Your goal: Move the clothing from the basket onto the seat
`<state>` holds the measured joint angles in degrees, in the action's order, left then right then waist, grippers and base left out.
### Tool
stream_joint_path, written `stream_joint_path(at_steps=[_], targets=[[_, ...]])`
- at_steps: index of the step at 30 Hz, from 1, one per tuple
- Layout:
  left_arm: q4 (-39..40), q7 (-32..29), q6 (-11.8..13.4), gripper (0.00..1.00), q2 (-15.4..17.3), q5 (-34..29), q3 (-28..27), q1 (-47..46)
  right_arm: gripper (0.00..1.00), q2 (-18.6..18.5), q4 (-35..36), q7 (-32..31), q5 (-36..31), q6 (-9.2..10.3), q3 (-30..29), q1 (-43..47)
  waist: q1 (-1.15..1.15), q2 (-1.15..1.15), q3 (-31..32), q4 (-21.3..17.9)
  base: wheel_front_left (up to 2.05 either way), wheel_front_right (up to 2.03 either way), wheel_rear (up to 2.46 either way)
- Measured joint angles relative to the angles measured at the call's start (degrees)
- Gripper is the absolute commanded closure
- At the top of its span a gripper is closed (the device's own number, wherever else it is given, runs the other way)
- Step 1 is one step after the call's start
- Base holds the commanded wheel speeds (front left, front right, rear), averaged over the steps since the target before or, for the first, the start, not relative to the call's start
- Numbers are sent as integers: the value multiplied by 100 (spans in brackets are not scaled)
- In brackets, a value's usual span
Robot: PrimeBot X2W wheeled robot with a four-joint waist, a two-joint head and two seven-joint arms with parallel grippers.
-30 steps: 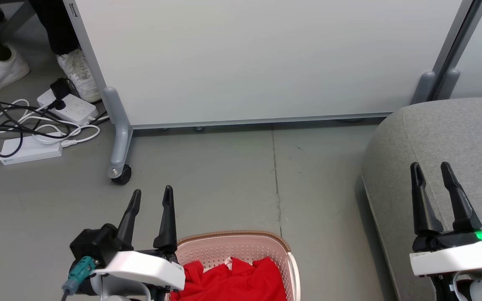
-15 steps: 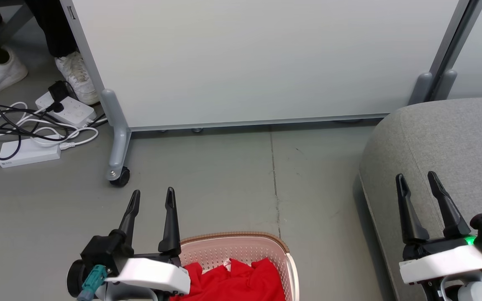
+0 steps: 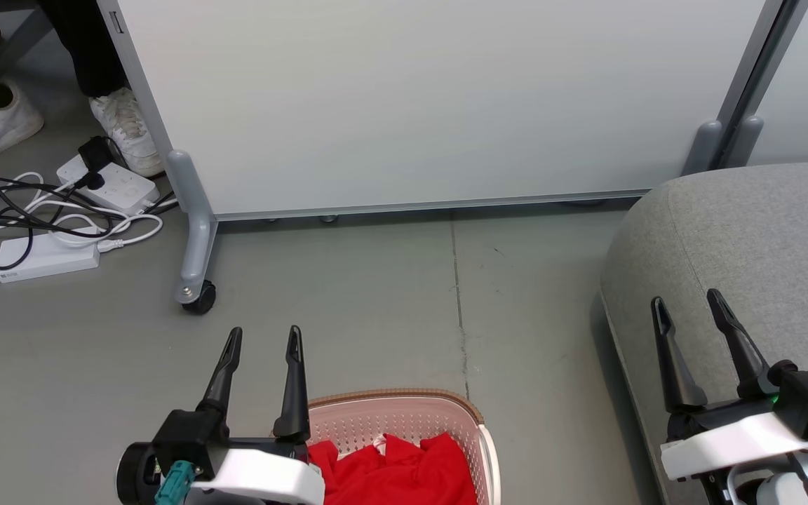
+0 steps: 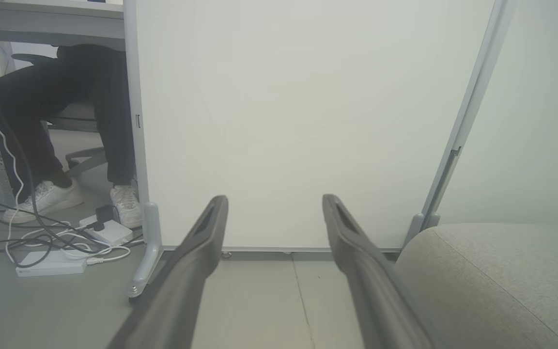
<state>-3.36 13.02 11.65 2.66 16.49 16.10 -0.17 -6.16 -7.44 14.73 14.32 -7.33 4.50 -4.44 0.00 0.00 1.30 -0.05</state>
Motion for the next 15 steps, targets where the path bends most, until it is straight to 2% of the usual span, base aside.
stream_joint_path(at_steps=[15], targets=[[-41, 186, -34, 0, 7, -252, 87, 83, 0, 41, -107, 1, -660, -1, -25, -76, 0, 0, 17, 2, 0, 0, 0]])
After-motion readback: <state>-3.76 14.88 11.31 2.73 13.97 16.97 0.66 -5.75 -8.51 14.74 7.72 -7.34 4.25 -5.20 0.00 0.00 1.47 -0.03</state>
